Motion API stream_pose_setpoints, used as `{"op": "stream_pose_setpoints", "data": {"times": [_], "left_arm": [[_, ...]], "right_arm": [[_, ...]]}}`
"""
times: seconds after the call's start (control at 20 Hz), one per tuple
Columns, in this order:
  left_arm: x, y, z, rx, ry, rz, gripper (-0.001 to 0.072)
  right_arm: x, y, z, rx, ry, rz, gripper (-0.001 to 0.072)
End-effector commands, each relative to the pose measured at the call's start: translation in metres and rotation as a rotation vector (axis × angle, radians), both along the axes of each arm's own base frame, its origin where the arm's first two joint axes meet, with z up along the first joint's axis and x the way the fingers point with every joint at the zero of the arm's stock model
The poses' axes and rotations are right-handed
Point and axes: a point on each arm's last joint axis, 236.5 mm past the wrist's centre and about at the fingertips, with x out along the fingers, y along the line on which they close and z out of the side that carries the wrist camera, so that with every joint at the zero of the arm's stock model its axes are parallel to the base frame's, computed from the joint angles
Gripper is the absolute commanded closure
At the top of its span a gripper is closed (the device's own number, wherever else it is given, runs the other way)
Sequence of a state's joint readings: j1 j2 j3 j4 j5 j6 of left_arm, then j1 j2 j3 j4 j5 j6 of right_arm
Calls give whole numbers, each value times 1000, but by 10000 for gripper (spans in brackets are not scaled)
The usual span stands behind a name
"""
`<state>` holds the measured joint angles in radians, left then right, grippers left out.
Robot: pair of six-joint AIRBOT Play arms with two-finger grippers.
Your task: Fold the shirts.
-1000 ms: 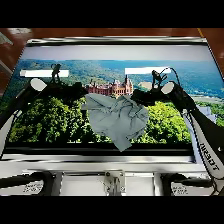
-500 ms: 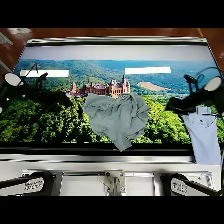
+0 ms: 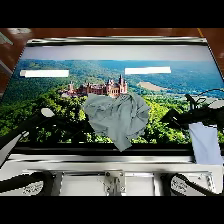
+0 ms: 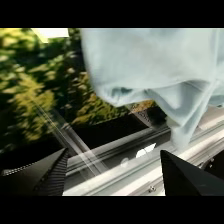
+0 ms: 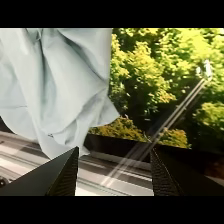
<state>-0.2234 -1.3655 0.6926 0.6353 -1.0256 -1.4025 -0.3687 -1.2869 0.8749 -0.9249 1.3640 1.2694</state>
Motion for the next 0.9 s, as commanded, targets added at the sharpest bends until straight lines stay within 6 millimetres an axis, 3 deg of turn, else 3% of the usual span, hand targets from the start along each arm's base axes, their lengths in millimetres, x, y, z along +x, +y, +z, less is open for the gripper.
{"op": "stream_pose_setpoints", "data": {"times": [0.0, 0.2, 0.3, 0.4, 0.45, 0.55, 0.65, 0.7, 0.85], "left_arm": [[4, -21, -21, -5, 5, 76, -1], [22, -19, -29, 5, -14, 154, 15], [30, -22, -29, -8, -15, 202, 115], [35, -29, -31, -18, -15, 240, 123], [33, -34, -33, -20, -11, 244, 210], [27, -42, -36, -18, 0, 227, 457], [24, -44, -35, -23, -7, 202, 614], [23, -43, -35, -28, -12, 189, 665], [26, -39, -25, -52, -37, 166, 666]], "right_arm": [[2, 12, -1, 14, -17, 15, 145], [2, 14, -1, 16, -18, 22, 145], [2, 14, -1, 17, -18, 21, 145], [2, 14, -1, 17, -18, 21, 145], [2, 14, -1, 17, -18, 21, 145], [1, 13, -2, 14, -17, 21, 144], [1, 11, -6, 2, -14, 12, 144], [1, 11, -9, -1, -12, 2, 144], [-4, 17, -26, -27, 5, -7, 144]]}}
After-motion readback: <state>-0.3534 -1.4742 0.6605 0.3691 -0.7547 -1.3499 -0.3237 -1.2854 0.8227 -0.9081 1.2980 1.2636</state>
